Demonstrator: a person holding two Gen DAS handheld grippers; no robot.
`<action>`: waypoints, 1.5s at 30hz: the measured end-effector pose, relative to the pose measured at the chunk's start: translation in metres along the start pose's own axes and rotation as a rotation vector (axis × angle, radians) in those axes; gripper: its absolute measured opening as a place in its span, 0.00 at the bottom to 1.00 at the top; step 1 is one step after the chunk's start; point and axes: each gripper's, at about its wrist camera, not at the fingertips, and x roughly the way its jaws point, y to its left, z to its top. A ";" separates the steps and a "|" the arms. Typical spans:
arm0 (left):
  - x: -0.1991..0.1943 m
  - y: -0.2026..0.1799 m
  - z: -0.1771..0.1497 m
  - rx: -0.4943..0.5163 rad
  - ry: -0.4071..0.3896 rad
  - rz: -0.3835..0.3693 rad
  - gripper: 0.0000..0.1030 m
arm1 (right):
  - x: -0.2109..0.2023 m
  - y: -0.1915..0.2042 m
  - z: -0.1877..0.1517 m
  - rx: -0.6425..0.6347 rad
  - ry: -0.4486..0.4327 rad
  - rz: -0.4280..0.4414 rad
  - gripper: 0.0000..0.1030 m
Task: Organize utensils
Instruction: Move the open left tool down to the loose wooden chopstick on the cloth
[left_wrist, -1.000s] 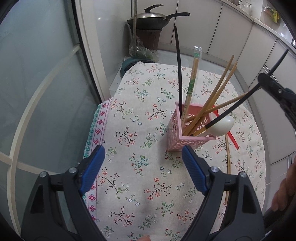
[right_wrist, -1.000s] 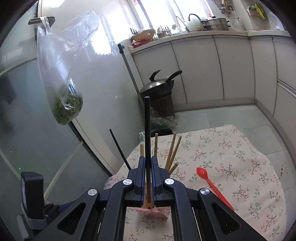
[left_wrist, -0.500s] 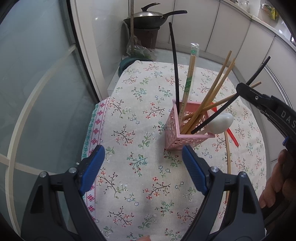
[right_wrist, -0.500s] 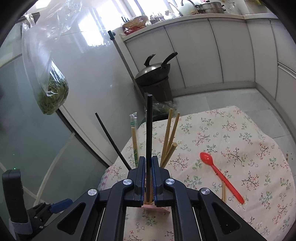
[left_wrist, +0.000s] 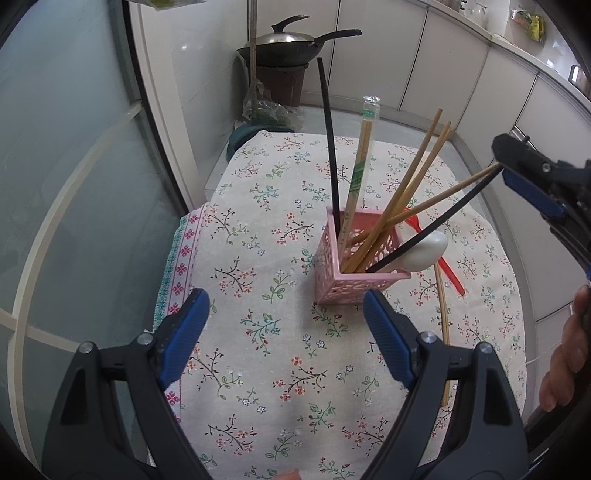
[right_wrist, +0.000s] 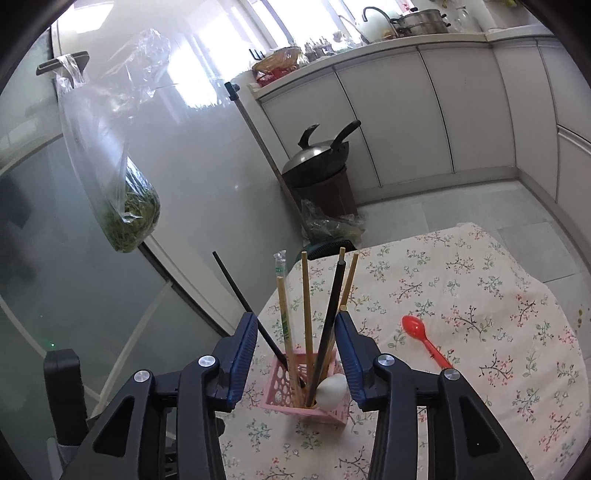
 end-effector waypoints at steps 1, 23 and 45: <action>0.000 0.000 0.000 -0.001 0.000 -0.004 0.83 | -0.004 -0.001 0.002 0.003 -0.006 0.003 0.46; 0.000 -0.055 -0.020 0.073 -0.003 -0.145 0.83 | -0.064 -0.096 -0.005 -0.001 0.024 -0.214 0.71; 0.088 -0.205 -0.036 0.253 0.190 -0.183 0.61 | -0.079 -0.208 -0.047 0.150 0.217 -0.419 0.72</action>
